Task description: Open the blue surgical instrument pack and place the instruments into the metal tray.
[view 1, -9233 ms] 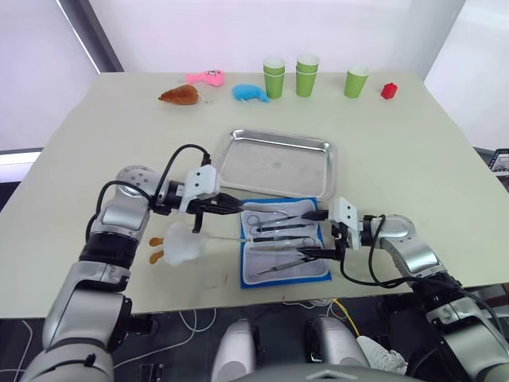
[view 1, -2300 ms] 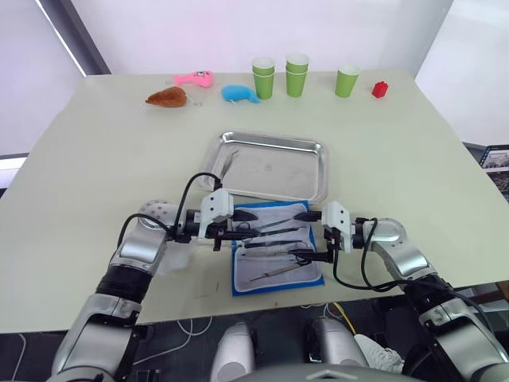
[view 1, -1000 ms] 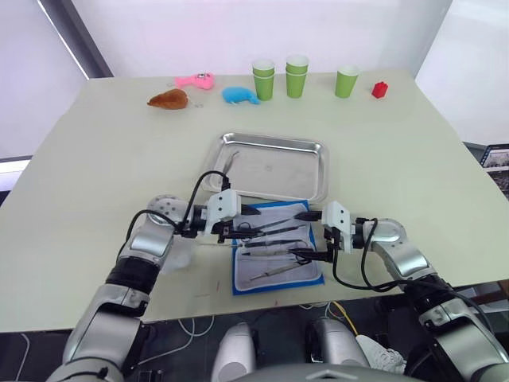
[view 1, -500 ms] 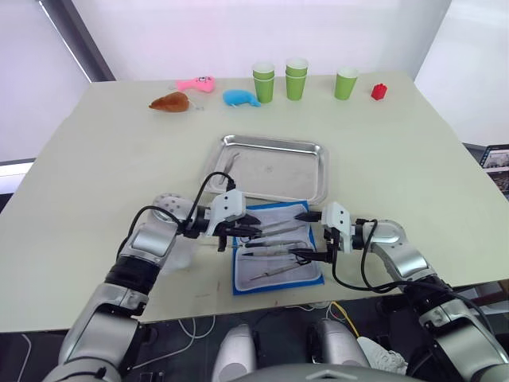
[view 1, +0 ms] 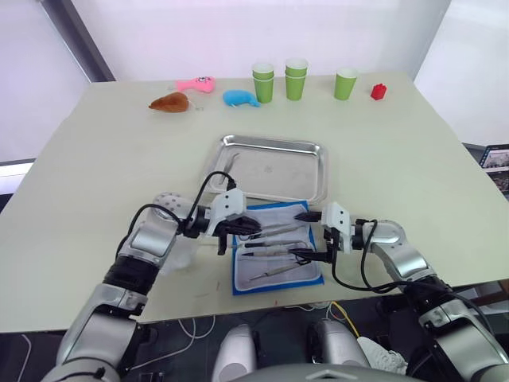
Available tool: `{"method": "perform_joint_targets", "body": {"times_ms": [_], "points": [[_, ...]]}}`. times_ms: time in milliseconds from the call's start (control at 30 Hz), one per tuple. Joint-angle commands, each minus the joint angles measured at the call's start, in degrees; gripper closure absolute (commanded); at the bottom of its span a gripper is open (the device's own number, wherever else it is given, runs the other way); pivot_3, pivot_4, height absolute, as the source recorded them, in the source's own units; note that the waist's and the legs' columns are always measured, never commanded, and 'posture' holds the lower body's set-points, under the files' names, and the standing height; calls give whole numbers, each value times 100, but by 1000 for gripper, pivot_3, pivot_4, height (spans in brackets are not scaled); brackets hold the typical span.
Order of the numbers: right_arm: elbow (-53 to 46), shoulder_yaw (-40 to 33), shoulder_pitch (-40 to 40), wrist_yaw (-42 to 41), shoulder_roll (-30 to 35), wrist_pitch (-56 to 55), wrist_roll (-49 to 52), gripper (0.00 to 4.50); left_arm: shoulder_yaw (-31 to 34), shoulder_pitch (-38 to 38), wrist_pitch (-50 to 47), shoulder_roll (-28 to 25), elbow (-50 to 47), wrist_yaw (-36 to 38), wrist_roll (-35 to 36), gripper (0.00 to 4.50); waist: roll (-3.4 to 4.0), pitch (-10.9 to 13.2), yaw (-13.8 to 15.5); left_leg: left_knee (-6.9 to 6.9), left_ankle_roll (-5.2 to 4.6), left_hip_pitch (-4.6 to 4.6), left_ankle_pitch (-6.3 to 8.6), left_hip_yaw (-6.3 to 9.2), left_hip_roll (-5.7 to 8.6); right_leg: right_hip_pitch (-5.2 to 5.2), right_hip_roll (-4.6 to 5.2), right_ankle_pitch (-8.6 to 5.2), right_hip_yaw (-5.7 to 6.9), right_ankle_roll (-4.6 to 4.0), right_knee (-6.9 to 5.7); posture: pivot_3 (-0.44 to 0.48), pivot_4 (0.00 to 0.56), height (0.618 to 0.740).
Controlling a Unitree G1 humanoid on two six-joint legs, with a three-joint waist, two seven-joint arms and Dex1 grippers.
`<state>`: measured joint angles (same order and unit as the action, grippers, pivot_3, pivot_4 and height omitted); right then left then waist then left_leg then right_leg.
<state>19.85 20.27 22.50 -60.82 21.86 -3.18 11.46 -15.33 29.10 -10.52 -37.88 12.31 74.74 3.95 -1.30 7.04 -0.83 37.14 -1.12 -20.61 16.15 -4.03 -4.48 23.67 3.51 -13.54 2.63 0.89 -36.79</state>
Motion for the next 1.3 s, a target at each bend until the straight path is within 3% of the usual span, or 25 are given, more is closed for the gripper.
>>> {"method": "perform_joint_targets", "body": {"times_ms": [33,500,1300], "points": [[878,377,-368,306,145,291,-829,0,-143,196,-431,-16,-378,41,-46,4462,0,0,1,0,0,0,0,0,0,0,-1,0,-1,0,0,0,150,739],[836,360,-428,349,131,312,-828,0,-461,589,-1663,-394,-1167,204,-120,4462,-7,10,-9,-1,0,-4,0,13,-7,3,-38,0,-25,-4,0,0,150,739],[902,378,-396,369,52,277,-838,0,-501,750,-2347,-1218,-1876,535,-83,4462,-14,29,-18,-5,-1,-4,0,11,-12,12,-51,1,-36,-9,0,0,150,739]]}}
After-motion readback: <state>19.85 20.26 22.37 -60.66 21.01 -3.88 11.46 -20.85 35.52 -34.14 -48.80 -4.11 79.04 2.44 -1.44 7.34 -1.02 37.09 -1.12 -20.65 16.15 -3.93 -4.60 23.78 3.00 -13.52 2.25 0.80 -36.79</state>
